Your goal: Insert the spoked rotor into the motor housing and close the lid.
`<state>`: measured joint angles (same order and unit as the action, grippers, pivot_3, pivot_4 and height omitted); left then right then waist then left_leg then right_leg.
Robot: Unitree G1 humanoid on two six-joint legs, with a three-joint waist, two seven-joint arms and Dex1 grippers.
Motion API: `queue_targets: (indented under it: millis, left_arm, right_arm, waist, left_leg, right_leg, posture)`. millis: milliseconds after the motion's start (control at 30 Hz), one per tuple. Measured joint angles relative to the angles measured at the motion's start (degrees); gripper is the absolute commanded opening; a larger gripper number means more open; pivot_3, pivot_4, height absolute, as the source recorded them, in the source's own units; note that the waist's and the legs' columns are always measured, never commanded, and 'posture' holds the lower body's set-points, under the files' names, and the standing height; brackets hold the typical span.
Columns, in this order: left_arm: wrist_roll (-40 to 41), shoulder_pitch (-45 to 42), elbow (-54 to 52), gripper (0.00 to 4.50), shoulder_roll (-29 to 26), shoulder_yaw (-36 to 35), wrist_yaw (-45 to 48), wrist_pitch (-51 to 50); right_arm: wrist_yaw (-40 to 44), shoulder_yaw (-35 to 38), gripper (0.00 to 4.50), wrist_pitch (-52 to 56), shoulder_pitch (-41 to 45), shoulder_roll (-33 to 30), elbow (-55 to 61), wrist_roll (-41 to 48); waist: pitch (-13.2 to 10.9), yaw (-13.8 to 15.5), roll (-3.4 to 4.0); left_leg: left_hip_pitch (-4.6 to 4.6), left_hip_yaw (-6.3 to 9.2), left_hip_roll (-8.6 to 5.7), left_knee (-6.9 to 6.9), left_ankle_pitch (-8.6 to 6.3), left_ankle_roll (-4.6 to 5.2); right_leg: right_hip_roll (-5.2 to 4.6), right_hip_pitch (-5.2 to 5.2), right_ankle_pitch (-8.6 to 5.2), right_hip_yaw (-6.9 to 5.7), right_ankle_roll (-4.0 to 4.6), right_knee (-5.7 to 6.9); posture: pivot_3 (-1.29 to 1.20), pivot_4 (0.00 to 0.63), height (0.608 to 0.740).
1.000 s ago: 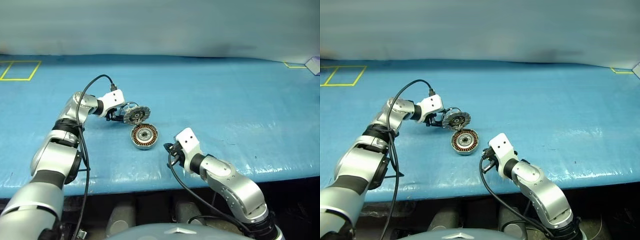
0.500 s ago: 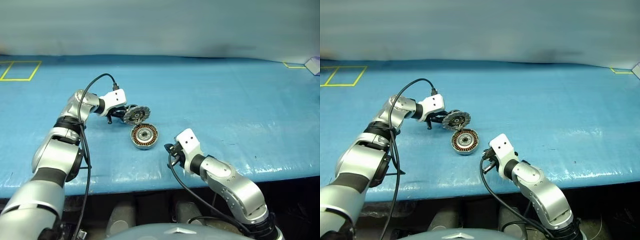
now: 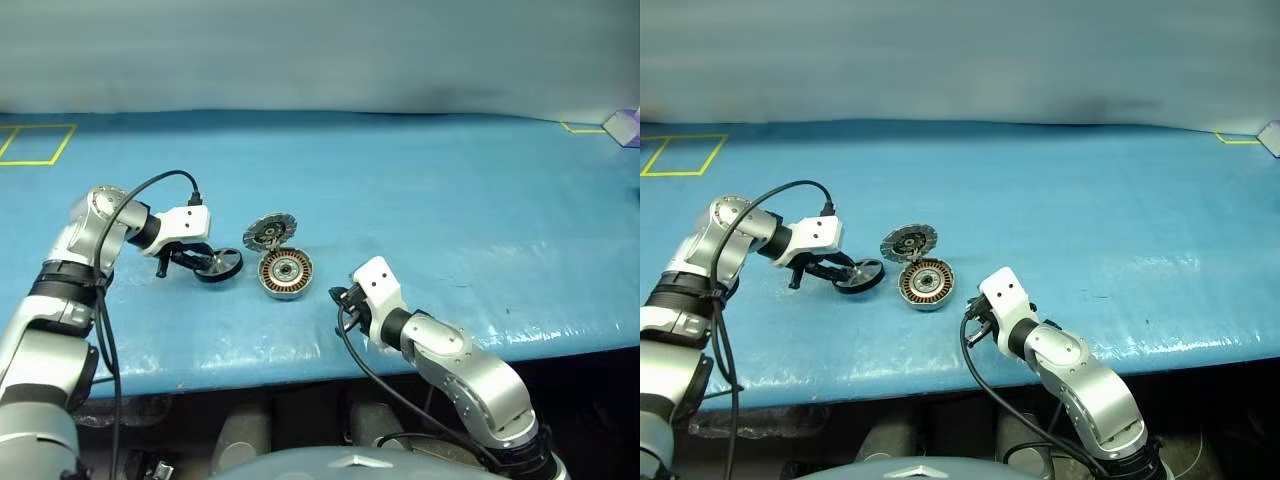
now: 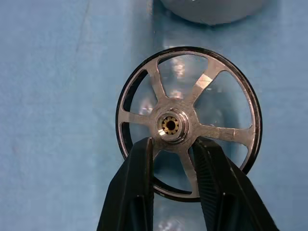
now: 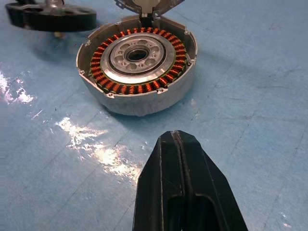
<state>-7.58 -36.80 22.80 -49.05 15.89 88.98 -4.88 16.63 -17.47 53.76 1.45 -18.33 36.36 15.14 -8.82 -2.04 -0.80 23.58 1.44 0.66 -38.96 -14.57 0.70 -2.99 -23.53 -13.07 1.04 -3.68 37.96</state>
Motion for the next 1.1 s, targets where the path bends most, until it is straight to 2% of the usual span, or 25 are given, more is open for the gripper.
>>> queue_targets:
  millis: [100, 167, 233, 367, 533, 733, 867, 967, 1100]
  left_arm:
    - [5.69, 5.4, -12.19, 0.9, -3.68, 0.72, 2.6, -6.36]
    - [10.99, 6.85, -19.49, 0.9, -3.93, 0.83, 3.17, -11.46]
    - [17.51, 6.91, -26.58, 0.9, -1.26, -0.12, 2.89, -18.96]
    - [24.1, 6.72, -32.96, 0.9, 2.12, -1.12, -0.42, -27.17]
    - [24.26, 4.35, -36.15, 0.9, 7.7, -1.18, -10.0, -31.34]
    - [19.86, 2.78, -32.74, 0.9, 8.81, 0.79, -15.42, -25.73]
    - [18.81, 2.84, -31.04, 0.9, 8.69, 1.5, -15.9, -23.5]
    - [17.61, 2.7, -29.59, 0.9, 8.41, 2.32, -15.97, -21.68]
    - [15.75, 2.16, -28.08, 0.9, 8.48, 3.35, -16.43, -19.92]
  right_arm:
    - [0.82, -0.22, 0.0, -0.01, 0.61, -0.11, -0.36, -0.01]
    - [1.04, -0.4, 0.0, -0.01, 0.95, -0.21, -0.78, -0.02]
    - [1.51, -0.82, 0.0, -0.05, 1.79, -0.14, -1.5, -0.01]
    - [2.01, -1.16, 0.0, -0.27, 1.94, -0.12, -1.78, -0.05]
    - [1.89, -1.09, 0.0, -0.71, 1.59, -0.18, -1.8, -0.09]
    - [3.05, 0.48, 0.0, -4.75, -3.51, -1.11, -1.79, 0.17]
    - [5.97, 2.37, 0.0, -13.59, -8.98, -1.79, -2.4, 0.57]
    - [8.8, 2.8, 0.0, -26.97, -13.58, -0.71, -5.61, 0.23]
    - [9.8, 3.02, 0.0, -35.36, -15.22, 1.01, -9.92, -0.43]
  waist:
    - [-0.02, 0.31, 0.0]
    - [-0.03, 0.88, -0.01]
    - [-0.04, 1.32, -0.02]
    - [-0.04, 0.93, 0.0]
    - [-0.04, 0.8, 0.0]
    - [-0.04, 0.83, 0.0]
    - [-0.05, 0.84, 0.0]
    - [-0.05, 0.85, 0.0]
    - [-0.05, 0.76, 0.0]
  left_leg:
    - [0.04, 0.02, 0.05, 0.0, 0.0, 0.0]
    - [0.05, 0.04, 0.15, -0.03, 0.0, 0.0]
    - [0.06, 0.03, 0.15, -0.11, 0.0, 0.01]
    - [0.01, -0.01, 0.05, -0.12, 0.01, 0.01]
    - [0.0, 0.0, 0.07, -0.11, 0.01, 0.0]
    - [0.02, -0.13, 0.06, -0.07, 0.01, 0.0]
    - [0.02, -0.16, 0.06, -0.07, 0.01, 0.01]
    - [-0.01, -0.2, 0.07, -0.07, 0.01, 0.0]
    - [-0.03, -0.25, 0.08, -0.11, 0.01, 0.0]
  right_leg:
    - [0.0, -0.03, -0.01, -0.01, 0.01, -0.01]
    - [-0.03, -0.01, -0.02, -0.05, 0.02, -0.01]
    - [-0.03, 0.02, -0.05, -0.06, -0.01, -0.02]
    - [0.07, 0.02, -0.17, -0.02, -0.25, 0.0]
    - [0.14, 0.01, -0.15, -0.01, -0.27, 0.06]
    - [0.14, -0.01, -0.04, -0.01, -0.08, 0.03]
    - [0.14, 0.01, -0.16, 0.0, -0.27, -0.03]
    - [0.14, 0.02, -0.18, 0.0, -0.27, -0.03]
    - [0.14, 0.02, -0.25, 0.11, -0.12, -0.02]
  posture:
    - [0.0, 0.15, 0.74]
    - [0.0, 0.15, 0.74]
    - [0.0, 0.15, 0.74]
    - [0.0, 0.15, 0.74]
    - [0.0, 0.15, 0.74]
    - [0.0, 0.15, 0.74]
    - [0.0, 0.15, 0.74]
    - [0.0, 0.15, 0.74]
    - [0.0, 0.15, 0.74]
